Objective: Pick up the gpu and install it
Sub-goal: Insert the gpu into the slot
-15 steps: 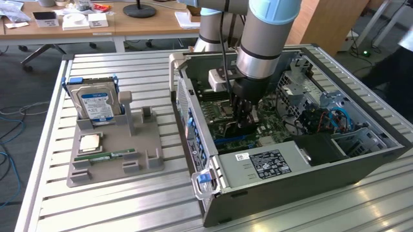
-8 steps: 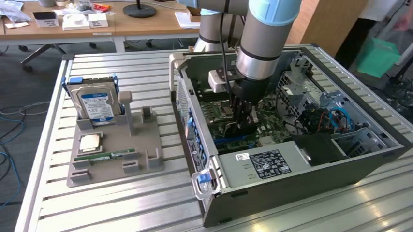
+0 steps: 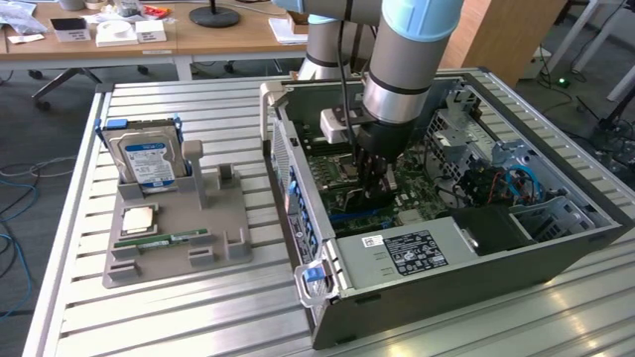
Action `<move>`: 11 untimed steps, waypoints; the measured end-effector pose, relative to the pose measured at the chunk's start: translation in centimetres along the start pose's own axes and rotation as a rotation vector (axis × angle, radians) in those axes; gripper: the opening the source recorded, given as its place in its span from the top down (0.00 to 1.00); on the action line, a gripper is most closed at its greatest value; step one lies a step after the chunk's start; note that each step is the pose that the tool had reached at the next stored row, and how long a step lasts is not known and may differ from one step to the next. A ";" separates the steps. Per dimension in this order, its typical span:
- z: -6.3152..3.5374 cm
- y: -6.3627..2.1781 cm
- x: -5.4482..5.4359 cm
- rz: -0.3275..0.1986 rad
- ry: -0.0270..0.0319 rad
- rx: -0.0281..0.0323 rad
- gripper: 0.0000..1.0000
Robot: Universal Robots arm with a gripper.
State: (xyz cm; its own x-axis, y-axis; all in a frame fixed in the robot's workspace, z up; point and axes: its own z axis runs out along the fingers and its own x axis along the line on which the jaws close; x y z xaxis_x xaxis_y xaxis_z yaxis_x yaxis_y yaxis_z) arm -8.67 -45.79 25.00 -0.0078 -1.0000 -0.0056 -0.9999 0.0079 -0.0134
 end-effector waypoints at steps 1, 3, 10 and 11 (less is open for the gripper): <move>0.05 0.00 0.0 0.000 0.0000 0.0000 0.74; 0.11 0.01 0.0 0.000 0.0008 -0.0004 0.74; 0.22 0.01 0.0 0.000 0.0005 -0.0002 0.74; 0.22 0.01 0.0 0.000 0.0004 -0.0002 0.74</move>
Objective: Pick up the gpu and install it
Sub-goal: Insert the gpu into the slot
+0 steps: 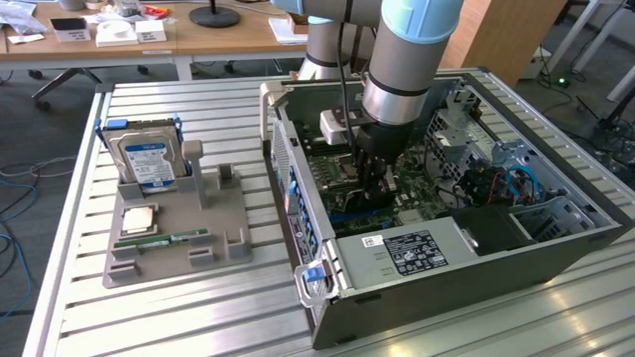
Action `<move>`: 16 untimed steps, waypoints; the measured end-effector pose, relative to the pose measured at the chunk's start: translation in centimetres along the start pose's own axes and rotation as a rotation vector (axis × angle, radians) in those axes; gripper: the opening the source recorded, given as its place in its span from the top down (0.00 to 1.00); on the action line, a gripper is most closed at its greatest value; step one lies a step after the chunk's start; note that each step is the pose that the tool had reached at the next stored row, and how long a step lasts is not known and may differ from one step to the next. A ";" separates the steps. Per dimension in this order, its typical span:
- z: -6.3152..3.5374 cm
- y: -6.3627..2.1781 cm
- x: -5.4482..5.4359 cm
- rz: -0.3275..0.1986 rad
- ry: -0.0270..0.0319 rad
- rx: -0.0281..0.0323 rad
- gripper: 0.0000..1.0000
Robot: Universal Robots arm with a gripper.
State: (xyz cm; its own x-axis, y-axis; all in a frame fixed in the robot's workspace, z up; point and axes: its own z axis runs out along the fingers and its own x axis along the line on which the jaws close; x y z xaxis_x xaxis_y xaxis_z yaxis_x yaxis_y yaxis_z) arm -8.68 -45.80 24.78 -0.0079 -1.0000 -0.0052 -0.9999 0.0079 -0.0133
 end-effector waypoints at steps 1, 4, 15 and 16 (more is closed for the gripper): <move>0.00 0.00 0.0 0.000 -0.0001 0.0000 0.74; 0.00 0.00 0.0 0.000 -0.0001 0.0000 0.74; 0.04 0.00 0.0 0.000 -0.0002 0.0001 0.74; 0.04 0.00 0.0 0.000 -0.0002 0.0000 0.74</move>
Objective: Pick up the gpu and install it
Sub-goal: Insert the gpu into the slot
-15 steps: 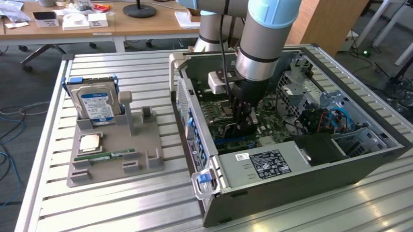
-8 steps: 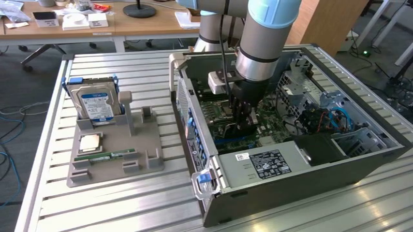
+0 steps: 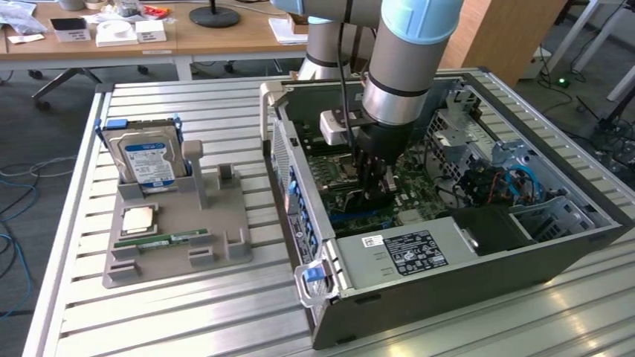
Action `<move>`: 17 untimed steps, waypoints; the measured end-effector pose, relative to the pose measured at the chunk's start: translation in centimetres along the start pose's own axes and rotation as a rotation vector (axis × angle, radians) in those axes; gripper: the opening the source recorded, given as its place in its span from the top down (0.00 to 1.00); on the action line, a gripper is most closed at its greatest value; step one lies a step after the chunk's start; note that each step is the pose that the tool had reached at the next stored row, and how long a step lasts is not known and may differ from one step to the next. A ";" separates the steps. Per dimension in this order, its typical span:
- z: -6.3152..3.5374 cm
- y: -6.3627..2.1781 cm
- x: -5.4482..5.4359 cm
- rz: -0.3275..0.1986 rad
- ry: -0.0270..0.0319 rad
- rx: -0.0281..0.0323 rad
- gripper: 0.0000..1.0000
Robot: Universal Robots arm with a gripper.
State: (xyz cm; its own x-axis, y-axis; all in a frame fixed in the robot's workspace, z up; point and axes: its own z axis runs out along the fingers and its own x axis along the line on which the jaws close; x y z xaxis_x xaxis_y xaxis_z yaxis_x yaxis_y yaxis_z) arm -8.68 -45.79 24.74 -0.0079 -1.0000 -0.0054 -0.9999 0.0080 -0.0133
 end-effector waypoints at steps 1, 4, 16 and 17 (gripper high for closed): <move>0.00 0.00 0.0 0.000 0.0000 0.0000 0.74; 0.01 0.00 0.0 0.000 0.0002 -0.0001 0.74; 0.17 0.00 0.0 0.000 0.0002 -0.0001 0.74; 0.18 0.00 0.0 0.000 0.0002 -0.0001 0.74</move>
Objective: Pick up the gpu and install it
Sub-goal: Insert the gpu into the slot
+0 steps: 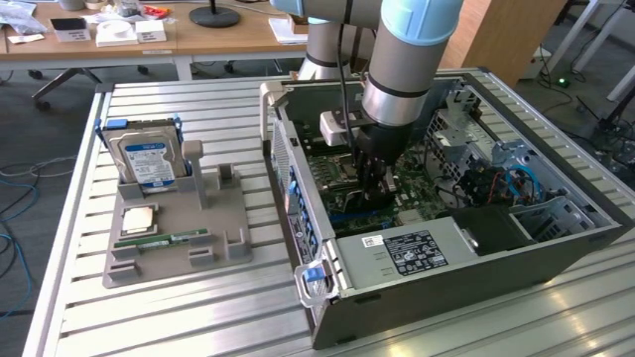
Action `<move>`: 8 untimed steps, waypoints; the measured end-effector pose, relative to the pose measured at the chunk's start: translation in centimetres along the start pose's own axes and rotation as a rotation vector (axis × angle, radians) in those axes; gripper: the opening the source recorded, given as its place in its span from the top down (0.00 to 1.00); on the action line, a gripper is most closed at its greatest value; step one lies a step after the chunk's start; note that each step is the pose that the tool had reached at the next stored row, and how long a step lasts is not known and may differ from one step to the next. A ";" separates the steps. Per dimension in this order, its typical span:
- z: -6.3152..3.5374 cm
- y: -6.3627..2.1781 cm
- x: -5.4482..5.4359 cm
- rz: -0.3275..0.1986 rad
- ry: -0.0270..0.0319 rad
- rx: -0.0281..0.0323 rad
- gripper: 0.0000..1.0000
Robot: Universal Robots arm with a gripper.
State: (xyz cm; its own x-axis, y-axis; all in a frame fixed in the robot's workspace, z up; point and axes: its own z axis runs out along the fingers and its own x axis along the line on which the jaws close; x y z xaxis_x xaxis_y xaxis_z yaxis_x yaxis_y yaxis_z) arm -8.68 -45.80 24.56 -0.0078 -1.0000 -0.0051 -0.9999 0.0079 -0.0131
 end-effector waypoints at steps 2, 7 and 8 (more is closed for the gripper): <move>0.01 0.00 0.0 0.000 0.0000 0.0000 0.74; 0.03 0.05 0.0 0.000 0.0000 0.0003 0.74; 0.03 0.05 0.0 0.000 0.0000 0.0003 0.74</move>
State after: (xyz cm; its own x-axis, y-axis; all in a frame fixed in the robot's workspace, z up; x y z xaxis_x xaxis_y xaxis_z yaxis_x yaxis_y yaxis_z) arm -8.73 -45.80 24.52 -0.0078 -1.0000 -0.0051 -0.9999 0.0078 -0.0135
